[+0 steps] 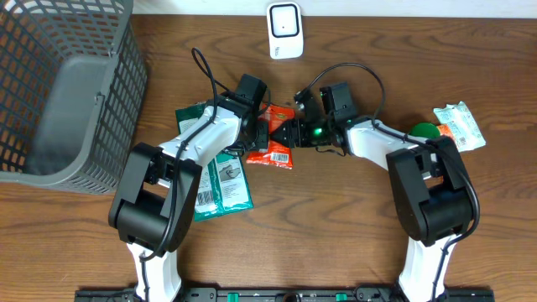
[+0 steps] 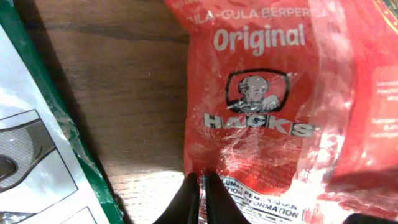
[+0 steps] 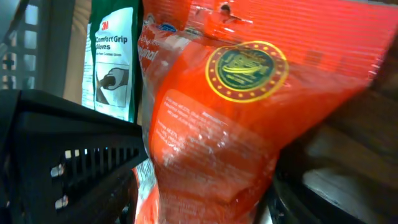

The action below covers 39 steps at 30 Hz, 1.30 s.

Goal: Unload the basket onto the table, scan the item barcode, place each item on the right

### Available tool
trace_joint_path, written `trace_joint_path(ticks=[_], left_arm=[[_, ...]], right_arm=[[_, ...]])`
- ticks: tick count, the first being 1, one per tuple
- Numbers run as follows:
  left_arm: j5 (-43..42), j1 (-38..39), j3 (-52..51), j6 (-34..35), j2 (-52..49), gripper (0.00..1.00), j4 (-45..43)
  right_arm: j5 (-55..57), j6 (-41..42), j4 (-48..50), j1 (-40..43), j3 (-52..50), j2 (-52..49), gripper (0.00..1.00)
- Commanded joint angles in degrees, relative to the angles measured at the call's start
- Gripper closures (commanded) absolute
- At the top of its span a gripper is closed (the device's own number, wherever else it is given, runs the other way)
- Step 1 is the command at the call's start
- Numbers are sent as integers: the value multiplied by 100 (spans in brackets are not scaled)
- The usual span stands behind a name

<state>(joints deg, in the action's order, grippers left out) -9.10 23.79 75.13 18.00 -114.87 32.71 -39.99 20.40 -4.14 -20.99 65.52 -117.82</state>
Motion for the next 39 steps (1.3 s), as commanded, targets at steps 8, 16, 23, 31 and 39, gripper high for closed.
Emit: trace_joint_path(ticks=[8,16,23,31,39], left_arm=[[249,92,-372,-39,-356,92,57],[238,87,-332,-17,1003,73,238],[-1545,118,-341,-42,1425,74,702],[-1812,660,-494,-55,1327,85,903],[-1808,966,-1110,369,1296,85,162]], right_arm=[[778,55,-39,-323,-188,-131,64],[868,-31,-654,-245,-188,562,85],[1661,570,-2614,-337,-199,1224,98],[1620,570,-2551,-337,-221,1215,49],[1202,518,-2479,240,-197,1217,16]])
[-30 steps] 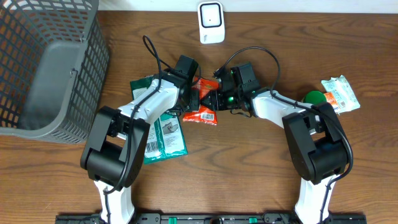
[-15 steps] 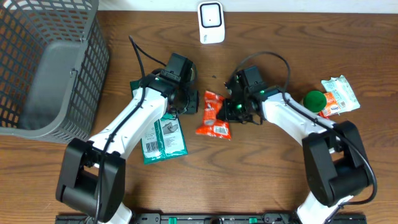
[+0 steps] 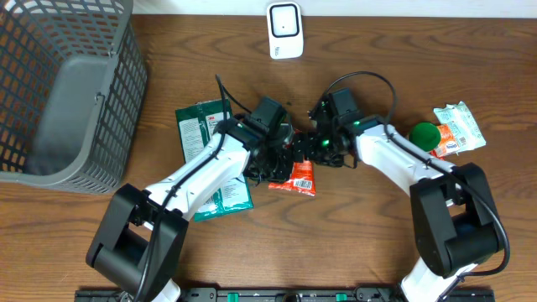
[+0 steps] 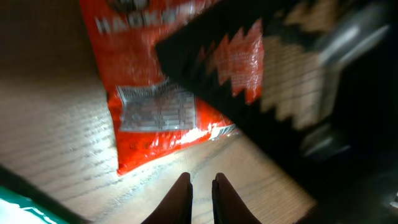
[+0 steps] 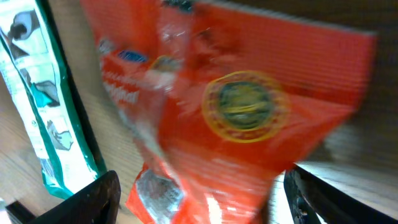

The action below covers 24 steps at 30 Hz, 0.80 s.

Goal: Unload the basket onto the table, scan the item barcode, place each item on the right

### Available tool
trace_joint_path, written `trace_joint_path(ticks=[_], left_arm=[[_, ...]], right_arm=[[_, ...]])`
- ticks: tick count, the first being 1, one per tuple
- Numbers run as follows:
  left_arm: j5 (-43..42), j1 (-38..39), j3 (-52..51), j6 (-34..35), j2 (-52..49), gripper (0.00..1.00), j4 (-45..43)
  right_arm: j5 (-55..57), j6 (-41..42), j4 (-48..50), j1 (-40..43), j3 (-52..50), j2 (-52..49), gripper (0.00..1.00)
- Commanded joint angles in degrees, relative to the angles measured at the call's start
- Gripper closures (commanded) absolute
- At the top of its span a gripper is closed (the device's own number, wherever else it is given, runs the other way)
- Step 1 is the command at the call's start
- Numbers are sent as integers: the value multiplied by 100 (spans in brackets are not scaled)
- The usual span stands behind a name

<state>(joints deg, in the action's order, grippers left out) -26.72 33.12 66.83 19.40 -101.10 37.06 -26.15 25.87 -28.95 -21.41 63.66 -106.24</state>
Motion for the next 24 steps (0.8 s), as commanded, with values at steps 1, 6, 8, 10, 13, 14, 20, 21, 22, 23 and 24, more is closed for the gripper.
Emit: trace_joint_path(ticks=[1,6,8,10,13,14,20,21,22,23,24], left_arm=[[-44,33,-352,260,-83,85,-382],[793,33,-962,645,-83,85,-1161],[1154,33,-1180,686,-83,85,-1408],[1464,33,-1349,822,-107,85,-1554],[1578,33,-1523,859,-149,86,-1661],[1635,33,-1552,859,-149,86,-1659],[1705,33,-1550,844,-144,86,-1685],[1709,0,-1526,782,-120,87,-1683],[1665,-74,-1438,767,-42,86,-1628],[1552,-129,-1346,767,42,87,-1541],[1294,-223,-1193,767,229,87,-1423]], right_arm=[[-186,-70,9,361,-11,59,14],[-518,-540,223,544,-13,59,14],[-402,-533,273,540,-13,57,16],[-396,-533,273,540,-15,44,16],[-396,-535,278,503,-28,-35,18],[-417,-535,284,479,-42,-74,18],[-415,-570,389,315,-59,-426,21],[-428,-581,483,315,-59,-490,20],[-503,-662,597,315,-59,-529,20],[-647,-734,719,321,-59,-533,20],[-730,-732,787,321,-59,-531,20]])
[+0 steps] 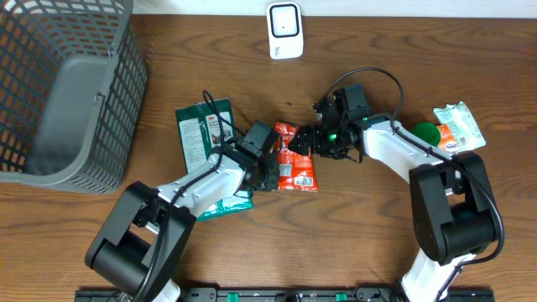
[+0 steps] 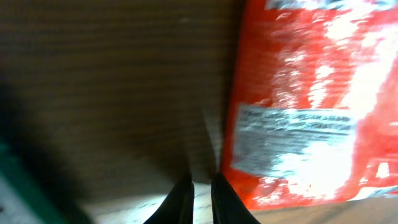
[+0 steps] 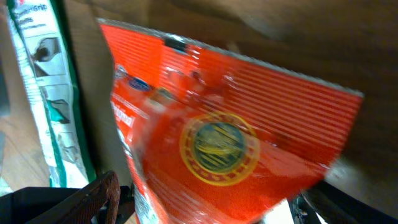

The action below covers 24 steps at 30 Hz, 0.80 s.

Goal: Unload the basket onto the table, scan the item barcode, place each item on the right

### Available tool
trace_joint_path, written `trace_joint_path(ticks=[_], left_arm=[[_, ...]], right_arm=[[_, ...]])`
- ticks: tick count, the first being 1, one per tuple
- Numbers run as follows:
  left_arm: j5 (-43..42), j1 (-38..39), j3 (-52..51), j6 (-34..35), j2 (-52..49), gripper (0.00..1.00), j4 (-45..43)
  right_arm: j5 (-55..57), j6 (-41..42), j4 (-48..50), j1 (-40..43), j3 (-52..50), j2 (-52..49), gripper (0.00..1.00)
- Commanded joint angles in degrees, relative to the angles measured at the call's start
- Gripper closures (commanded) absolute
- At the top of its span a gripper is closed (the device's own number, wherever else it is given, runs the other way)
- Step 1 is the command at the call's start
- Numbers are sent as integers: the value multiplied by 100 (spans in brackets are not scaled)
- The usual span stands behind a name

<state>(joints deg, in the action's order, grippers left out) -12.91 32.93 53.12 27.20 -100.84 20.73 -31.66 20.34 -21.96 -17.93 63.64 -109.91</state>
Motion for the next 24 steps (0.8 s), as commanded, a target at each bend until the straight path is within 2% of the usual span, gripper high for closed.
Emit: trace_joint_path(ticks=[1,6,10,13,19,24], left_arm=[[-332,-245,249,-13,396,87,208],[-973,-258,267,68,772,89,28],[-1287,-258,234,125,481,90,-33],[-1849,-258,225,120,-81,90,-313],[-1703,-260,223,90,-684,90,-452],[-1097,-258,223,31,-699,90,-254]], right_arm=[[-227,-179,129,-26,-57,-164,20],[-225,-223,142,-26,-57,-168,20],[-122,-240,144,-28,-57,-177,20],[-120,-243,142,-28,-57,-177,20],[-44,-238,197,-28,-203,-177,23],[-201,-107,658,-28,-575,-177,36]])
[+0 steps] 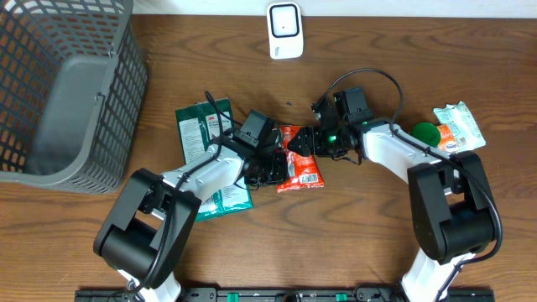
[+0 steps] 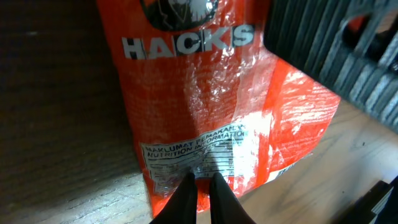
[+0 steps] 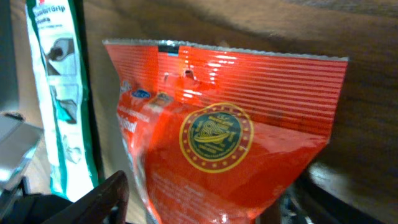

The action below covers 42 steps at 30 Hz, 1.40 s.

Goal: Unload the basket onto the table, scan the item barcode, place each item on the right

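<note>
The red Hacks candy bag (image 1: 304, 172) lies on the wood table near its middle, its white label end toward the front. My right gripper (image 1: 307, 146) straddles the bag's upper end; in the right wrist view its fingers (image 3: 107, 198) stand on both sides of the crumpled bag (image 3: 230, 124), shut on it. My left gripper (image 1: 270, 170) reaches in from the left. In the left wrist view it (image 2: 203, 182) is shut, its tips over the nutrition label on the bag (image 2: 205, 93). The white scanner (image 1: 284, 30) stands at the far edge. No barcode shows clearly.
A green 3M gloves pack (image 1: 210, 159) lies under my left arm. A grey mesh basket (image 1: 67, 92) fills the far left corner. A green lid (image 1: 424, 131) and a white-and-orange packet (image 1: 460, 126) lie at the right.
My left gripper was over bare wood beside the bag's left edge; now its tips are over the bag's label end. The bag has turned slightly, its lower end further right.
At first my left gripper pinched the bag's lower edge while the right held its other end. Then the left was off the bag and the bag lay further right, rotated. Later the left was beside the bag, and now over its label, the right still on the bag.
</note>
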### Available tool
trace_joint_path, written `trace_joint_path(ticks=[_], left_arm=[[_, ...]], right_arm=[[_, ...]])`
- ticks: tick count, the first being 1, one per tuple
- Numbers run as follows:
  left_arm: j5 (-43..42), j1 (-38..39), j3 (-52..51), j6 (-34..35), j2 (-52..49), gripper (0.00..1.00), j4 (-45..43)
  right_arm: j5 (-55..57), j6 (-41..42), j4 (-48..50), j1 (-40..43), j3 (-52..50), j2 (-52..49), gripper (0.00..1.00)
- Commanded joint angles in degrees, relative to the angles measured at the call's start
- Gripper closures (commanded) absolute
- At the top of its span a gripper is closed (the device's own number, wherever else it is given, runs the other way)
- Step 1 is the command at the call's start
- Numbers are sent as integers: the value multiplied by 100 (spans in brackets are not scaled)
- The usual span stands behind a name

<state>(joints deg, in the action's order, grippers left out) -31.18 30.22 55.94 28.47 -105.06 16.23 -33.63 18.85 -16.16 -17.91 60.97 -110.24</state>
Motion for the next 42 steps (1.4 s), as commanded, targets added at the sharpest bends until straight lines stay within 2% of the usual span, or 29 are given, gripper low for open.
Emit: trace_joint_path(ticks=[1,4,7,9,10,13,16,20,24,25,27,31,33,35,38,42], left_arm=[[841,11,-59,-96,-278,90,264],[1134,13,-59,-177,-278,90,435],[1137,11,-92,-356,-280,90,450],[1139,11,-98,-387,-280,90,448],[1137,11,-98,-402,-280,90,446],[1128,2,-87,-535,-227,89,448],[1128,-28,-83,-599,59,85,446],[1132,-205,-83,-636,1073,83,498],[1056,-568,-83,-634,2159,70,807],[951,-719,-83,-636,2474,64,931],[713,-905,-83,-675,2787,58,1073],[-382,-1123,-85,-1539,2992,35,1045],[-605,-1163,-85,-1808,2981,28,977],[-1196,-1163,-85,-2028,2983,23,785],[-2098,-1161,-85,-2138,2983,21,339],[-2114,-1161,-85,-2135,2981,21,133]], right_arm=[[-94,42,144,-31,-341,-144,38],[-186,39,208,-31,-372,-144,42],[-184,39,203,-31,-372,-144,63],[-181,37,201,-31,-372,-144,72],[-155,11,201,-28,-372,-144,82],[-149,-13,208,33,-365,-94,99],[-140,-114,203,83,-363,98,99],[-140,-177,136,116,-363,691,99],[-142,-146,-164,199,-363,1445,99],[-144,-15,-278,225,-363,1670,99],[-304,199,-330,282,-363,1923,99],[-1882,966,212,516,-363,2308,99],[-2581,1300,588,619,-363,2337,99],[-3036,1565,916,660,-363,2334,99],[-3429,1873,1314,662,-363,2334,99],[-3786,2221,1733,658,-363,2337,99]])
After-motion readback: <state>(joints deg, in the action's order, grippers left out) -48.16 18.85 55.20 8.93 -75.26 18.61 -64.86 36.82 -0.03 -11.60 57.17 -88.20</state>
